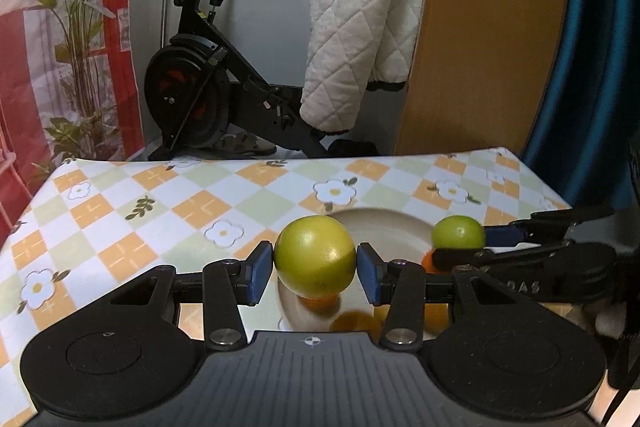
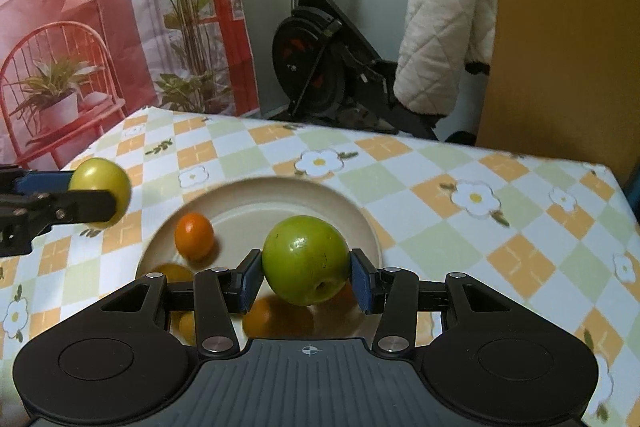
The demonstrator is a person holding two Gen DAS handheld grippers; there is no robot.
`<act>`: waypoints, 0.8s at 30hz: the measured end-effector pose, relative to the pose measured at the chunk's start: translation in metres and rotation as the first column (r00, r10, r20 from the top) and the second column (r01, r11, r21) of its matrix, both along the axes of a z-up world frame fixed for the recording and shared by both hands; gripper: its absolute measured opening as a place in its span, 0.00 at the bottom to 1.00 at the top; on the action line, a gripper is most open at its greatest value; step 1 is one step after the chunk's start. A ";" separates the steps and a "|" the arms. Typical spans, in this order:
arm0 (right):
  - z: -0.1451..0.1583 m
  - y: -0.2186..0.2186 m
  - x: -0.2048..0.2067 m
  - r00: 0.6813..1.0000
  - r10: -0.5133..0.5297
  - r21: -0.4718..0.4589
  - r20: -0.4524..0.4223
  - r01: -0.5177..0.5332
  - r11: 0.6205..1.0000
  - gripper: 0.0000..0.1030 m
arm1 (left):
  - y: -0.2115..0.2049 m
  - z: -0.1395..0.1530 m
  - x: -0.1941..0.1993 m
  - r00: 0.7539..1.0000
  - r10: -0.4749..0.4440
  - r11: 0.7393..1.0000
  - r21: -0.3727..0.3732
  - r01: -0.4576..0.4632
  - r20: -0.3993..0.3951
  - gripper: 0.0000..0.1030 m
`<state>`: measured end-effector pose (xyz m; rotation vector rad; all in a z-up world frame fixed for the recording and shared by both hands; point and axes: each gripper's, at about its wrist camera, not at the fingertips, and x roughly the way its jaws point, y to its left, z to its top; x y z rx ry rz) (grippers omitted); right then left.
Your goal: Organize fruits
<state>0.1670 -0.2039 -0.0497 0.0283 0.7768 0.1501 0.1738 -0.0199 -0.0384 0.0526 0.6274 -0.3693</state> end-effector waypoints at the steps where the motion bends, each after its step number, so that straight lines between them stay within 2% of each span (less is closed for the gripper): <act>1: 0.000 0.002 0.005 1.000 0.010 -0.007 0.004 -0.010 1.000 0.41 | -0.001 0.000 0.006 1.000 -0.002 1.000 -0.009 0.002 -0.008 0.47; 5: -0.005 0.008 0.026 0.999 0.034 -0.062 0.001 -0.034 0.997 0.41 | -0.007 -0.004 0.032 0.999 -0.010 1.000 -0.025 0.009 -0.045 0.47; 12: -0.020 0.010 0.051 0.998 0.045 -0.087 -0.035 -0.048 0.995 0.41 | -0.019 -0.021 0.071 0.993 -0.017 0.999 -0.037 0.012 -0.116 0.47; 19: -0.033 0.014 0.059 0.996 0.060 -0.082 -0.062 -0.065 0.994 0.41 | -0.035 -0.040 0.083 0.985 -0.063 0.998 -0.008 0.062 -0.162 0.47; 24: -0.038 0.009 0.061 0.996 0.046 -0.074 -0.073 -0.051 0.996 0.41 | -0.033 -0.048 0.091 0.980 -0.062 0.998 -0.010 0.061 -0.190 0.47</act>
